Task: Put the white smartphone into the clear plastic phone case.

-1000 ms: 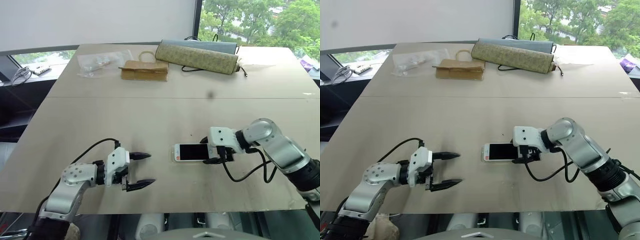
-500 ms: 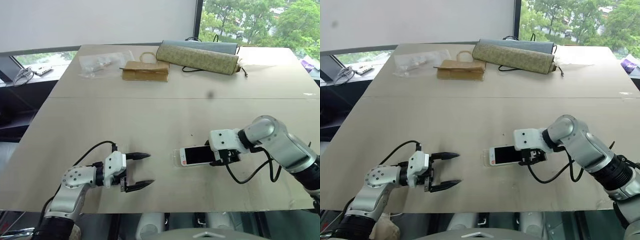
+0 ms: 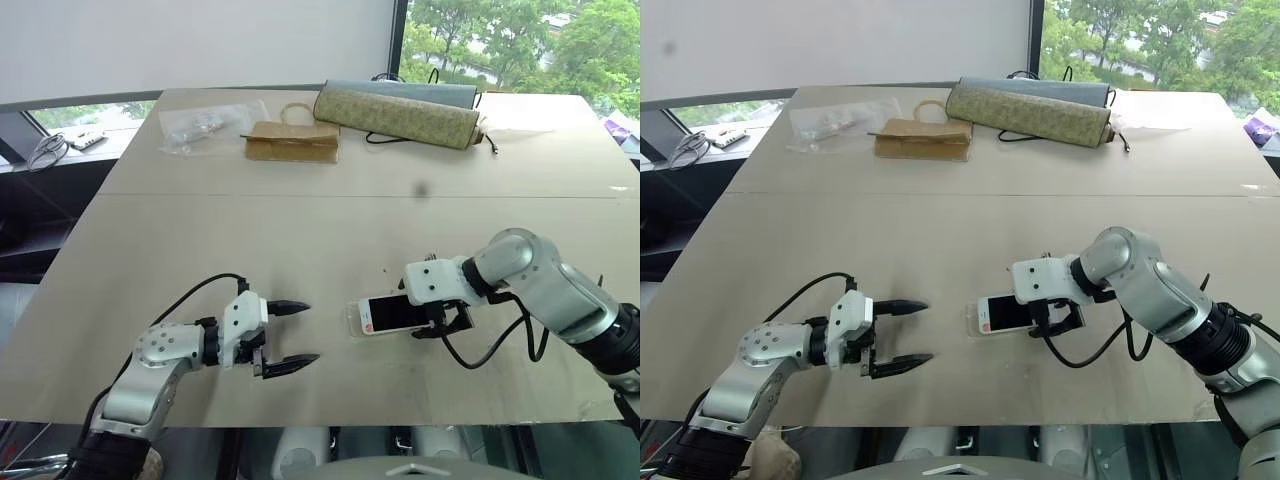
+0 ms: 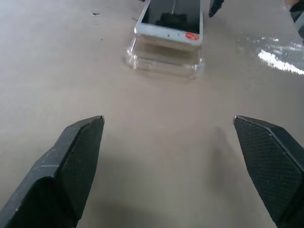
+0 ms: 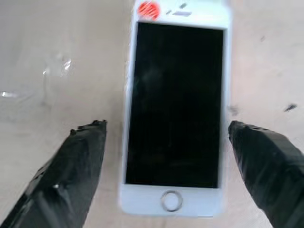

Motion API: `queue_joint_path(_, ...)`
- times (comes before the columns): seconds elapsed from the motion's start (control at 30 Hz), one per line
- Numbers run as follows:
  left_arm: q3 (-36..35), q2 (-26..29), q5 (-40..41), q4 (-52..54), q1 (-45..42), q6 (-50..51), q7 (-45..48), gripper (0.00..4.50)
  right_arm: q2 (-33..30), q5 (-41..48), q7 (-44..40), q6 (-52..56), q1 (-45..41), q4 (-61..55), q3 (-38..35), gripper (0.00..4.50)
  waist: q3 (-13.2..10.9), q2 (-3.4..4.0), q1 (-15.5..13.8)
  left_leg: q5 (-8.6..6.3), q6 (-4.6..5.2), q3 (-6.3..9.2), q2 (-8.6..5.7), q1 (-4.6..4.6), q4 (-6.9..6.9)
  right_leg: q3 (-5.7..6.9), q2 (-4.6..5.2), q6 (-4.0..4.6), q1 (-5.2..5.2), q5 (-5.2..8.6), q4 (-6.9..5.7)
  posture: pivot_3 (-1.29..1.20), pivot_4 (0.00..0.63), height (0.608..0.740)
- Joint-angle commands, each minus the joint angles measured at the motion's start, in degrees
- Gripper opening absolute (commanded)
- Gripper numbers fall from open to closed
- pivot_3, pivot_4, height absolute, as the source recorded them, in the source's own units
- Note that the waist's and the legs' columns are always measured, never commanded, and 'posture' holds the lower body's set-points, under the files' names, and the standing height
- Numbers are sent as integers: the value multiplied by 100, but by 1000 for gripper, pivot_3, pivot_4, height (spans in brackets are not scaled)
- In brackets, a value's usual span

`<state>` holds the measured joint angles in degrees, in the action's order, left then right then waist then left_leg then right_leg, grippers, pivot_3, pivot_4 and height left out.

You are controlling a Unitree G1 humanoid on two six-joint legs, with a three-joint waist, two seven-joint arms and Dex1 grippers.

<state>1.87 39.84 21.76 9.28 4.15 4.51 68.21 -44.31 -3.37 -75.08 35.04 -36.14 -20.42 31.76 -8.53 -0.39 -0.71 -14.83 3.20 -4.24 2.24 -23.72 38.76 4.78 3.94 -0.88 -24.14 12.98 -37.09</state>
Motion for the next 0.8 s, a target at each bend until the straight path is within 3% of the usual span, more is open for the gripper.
queue_joint_path(0.03,-1,48,194,556,-133,381,-155,4500,121,374,146,421,-243,-294,-579,4478,-1,2,-3,0,0,0,0,-1,0,0,-3,-10,-1,-6,0,0,150,740)
queue_joint_path(0.1,13,51,260,739,-194,599,-222,4500,220,691,245,782,-268,-408,-893,4478,-2,1,-3,0,-1,1,0,-2,0,2,-18,-10,-1,-6,0,0,150,740)
queue_joint_path(0.13,22,54,289,815,-219,692,-247,4500,255,820,302,914,-239,-460,-1018,4239,-2,1,-4,0,0,2,0,-1,0,1,-18,-11,-1,-6,0,0,150,740)
queue_joint_path(0.23,58,47,340,973,-302,924,-306,3888,304,1289,333,1222,-32,-684,-1283,3328,-3,0,-6,0,0,1,0,-2,-1,-1,-17,-11,-1,-6,2,0,150,740)
queue_joint_path(0.4,250,-18,316,1084,-552,1238,-416,1901,693,1821,636,1131,439,-784,-1412,1157,-3,0,-3,0,0,4,0,-2,-1,-5,-18,-11,0,-6,3,0,150,740)
queue_joint_path(0.47,358,-74,273,1076,-682,1338,-486,762,765,1818,749,944,543,-688,-1314,75,-3,0,-2,0,1,3,-1,-1,-1,-5,-24,-11,1,-6,2,0,150,740)
queue_joint_path(0.5,455,-103,240,1096,-754,1430,-542,367,786,1739,803,772,606,-568,-1218,0,-3,0,-1,0,1,1,-1,-1,-1,-7,-25,-11,1,-6,1,0,150,740)
queue_joint_path(0.8,694,23,103,1261,-814,1806,-702,367,888,1165,935,-222,736,310,-410,0,-5,-4,2,1,0,-1,-2,-1,-1,-11,-35,-12,-1,-6,2,0,150,740)
